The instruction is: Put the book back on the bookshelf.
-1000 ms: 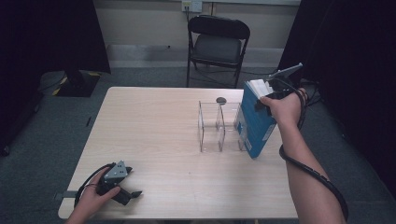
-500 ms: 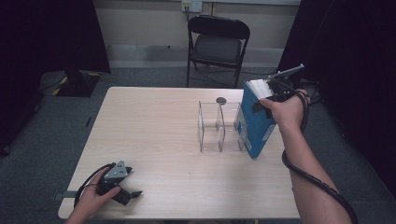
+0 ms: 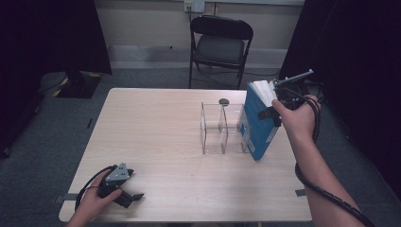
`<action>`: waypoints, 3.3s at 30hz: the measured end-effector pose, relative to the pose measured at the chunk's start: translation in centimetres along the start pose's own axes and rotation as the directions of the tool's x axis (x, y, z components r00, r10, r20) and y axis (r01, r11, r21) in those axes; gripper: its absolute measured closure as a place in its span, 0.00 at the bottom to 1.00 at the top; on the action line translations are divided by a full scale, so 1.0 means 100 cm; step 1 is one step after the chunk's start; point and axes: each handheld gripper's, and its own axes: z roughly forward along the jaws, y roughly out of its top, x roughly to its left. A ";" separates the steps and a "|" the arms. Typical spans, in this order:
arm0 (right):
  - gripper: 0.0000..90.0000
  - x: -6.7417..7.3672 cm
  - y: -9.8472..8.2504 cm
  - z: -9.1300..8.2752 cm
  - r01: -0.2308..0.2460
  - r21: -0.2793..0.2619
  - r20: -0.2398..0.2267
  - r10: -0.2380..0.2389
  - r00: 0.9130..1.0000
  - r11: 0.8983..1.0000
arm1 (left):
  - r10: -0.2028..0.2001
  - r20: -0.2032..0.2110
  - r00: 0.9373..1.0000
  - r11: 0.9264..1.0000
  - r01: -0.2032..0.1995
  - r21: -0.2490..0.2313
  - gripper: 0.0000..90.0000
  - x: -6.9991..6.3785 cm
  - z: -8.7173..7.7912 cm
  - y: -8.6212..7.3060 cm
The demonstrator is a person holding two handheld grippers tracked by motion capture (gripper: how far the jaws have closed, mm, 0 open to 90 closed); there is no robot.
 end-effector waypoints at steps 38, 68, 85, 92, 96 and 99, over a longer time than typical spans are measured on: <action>0.19 0.016 -0.066 0.004 0.046 0.002 -0.068 -0.046 0.997 0.999 | -0.002 0.001 1.000 1.000 0.002 -0.011 0.00 0.000 0.001 0.000; 0.19 0.065 -0.090 0.063 0.141 0.029 -0.218 -0.131 0.967 0.990 | 0.002 -0.001 1.000 1.000 -0.002 -0.009 0.00 0.000 0.001 -0.001; 0.19 0.098 -0.091 0.094 0.213 0.044 -0.238 -0.197 0.951 0.976 | 0.003 -0.001 1.000 1.000 -0.003 -0.009 0.00 0.000 0.001 -0.001; 0.19 0.107 -0.094 0.103 0.236 0.049 -0.266 -0.215 0.940 0.971 | 0.003 -0.001 1.000 1.000 -0.003 -0.009 0.00 0.000 0.001 -0.001; 0.19 0.111 -0.096 0.106 0.233 0.048 -0.268 -0.212 0.940 0.971 | 0.002 -0.001 1.000 1.000 -0.002 -0.009 0.00 0.000 0.001 -0.001; 0.20 0.114 -0.097 0.110 0.238 0.048 -0.280 -0.216 0.936 0.970 | 0.003 -0.001 1.000 1.000 -0.003 -0.008 0.00 0.000 0.001 -0.001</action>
